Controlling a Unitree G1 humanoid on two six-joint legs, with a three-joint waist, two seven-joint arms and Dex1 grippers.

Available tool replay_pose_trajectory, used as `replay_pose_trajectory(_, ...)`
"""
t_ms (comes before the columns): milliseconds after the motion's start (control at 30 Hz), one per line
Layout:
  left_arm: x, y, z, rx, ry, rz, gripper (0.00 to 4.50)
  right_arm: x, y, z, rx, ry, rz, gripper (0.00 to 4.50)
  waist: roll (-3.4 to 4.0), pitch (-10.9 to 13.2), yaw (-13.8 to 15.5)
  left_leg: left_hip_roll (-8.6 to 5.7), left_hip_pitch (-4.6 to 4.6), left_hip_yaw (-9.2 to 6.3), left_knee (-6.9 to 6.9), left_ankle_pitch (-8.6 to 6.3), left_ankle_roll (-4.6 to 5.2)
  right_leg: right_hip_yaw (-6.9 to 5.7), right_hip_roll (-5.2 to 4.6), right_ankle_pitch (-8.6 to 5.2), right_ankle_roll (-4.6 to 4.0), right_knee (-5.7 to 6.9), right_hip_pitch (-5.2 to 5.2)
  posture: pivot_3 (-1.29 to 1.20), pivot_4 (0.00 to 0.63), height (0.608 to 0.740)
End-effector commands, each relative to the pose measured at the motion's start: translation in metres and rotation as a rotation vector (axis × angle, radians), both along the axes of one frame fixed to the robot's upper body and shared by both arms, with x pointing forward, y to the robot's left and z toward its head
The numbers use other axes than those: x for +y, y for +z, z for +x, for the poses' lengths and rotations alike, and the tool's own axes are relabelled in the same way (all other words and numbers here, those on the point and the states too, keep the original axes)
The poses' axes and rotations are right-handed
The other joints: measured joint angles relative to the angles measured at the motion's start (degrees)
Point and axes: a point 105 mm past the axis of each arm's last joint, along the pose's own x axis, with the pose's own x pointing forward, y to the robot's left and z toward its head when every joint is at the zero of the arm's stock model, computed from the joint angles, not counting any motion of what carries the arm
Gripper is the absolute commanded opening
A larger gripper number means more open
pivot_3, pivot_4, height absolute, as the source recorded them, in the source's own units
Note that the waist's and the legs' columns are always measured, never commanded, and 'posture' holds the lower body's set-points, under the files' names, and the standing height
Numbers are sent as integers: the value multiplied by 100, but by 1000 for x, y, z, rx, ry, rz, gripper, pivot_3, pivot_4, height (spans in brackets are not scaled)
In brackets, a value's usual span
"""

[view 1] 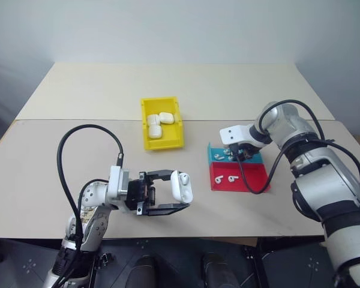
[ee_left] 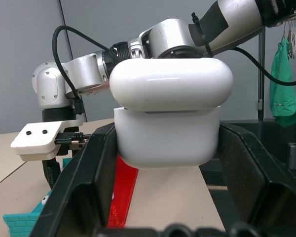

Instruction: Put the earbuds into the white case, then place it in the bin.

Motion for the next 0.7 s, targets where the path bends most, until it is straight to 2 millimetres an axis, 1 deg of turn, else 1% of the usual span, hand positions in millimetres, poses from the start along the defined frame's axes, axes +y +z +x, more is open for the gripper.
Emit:
replay_pose_trajectory(33, -2, 6, -2, -41, -5, -9, 2753, 3, 7, 3, -28, 14, 13, 1929, 0, 0, 0, 0, 0, 0, 0, 0, 0, 0, 0, 0, 0, 0, 0, 0, 150, 740)
replay_pose_trajectory(100, -2, 6, -2, -41, -5, -9, 2753, 3, 7, 3, -27, 14, 12, 1929, 0, 0, 0, 0, 0, 0, 0, 0, 0, 0, 0, 0, 0, 0, 1, 0, 150, 740)
replay_pose_trajectory(200, -2, 6, -2, -44, -6, -16, 2753, 3, 6, 3, -27, 13, 14, 1389, 0, 0, -1, 0, 1, 0, 0, 0, 0, 0, 0, 0, 0, 0, 2, 0, 150, 740)
replay_pose_trajectory(267, -1, 5, -2, -41, -5, -12, 2753, 3, 6, 3, -30, 16, 12, 753, 0, 0, -1, 0, 3, 0, 0, 0, 0, 0, 0, 0, 0, 1, 4, 0, 150, 740)
replay_pose_trajectory(300, -1, 5, -2, -40, -4, -10, 2753, 3, 6, 3, -30, 17, 12, 652, 0, 0, 0, 0, 4, 0, 0, 0, 0, 0, 0, 0, 0, 1, 4, 0, 150, 740)
replay_pose_trajectory(567, -1, 5, -1, -42, -4, -9, 2753, 2, 6, 4, -45, 10, 7, 652, 0, 0, -1, 0, 4, 0, 0, 0, 0, 0, 0, 0, 0, 1, 4, 0, 150, 740)
replay_pose_trajectory(700, -2, 7, 0, -43, -2, -13, 2753, 1, 16, 4, -45, 2, 48, 652, 1, 0, 0, 0, 3, 0, 0, 0, 0, 0, 0, 0, 0, 0, 4, 0, 150, 740)
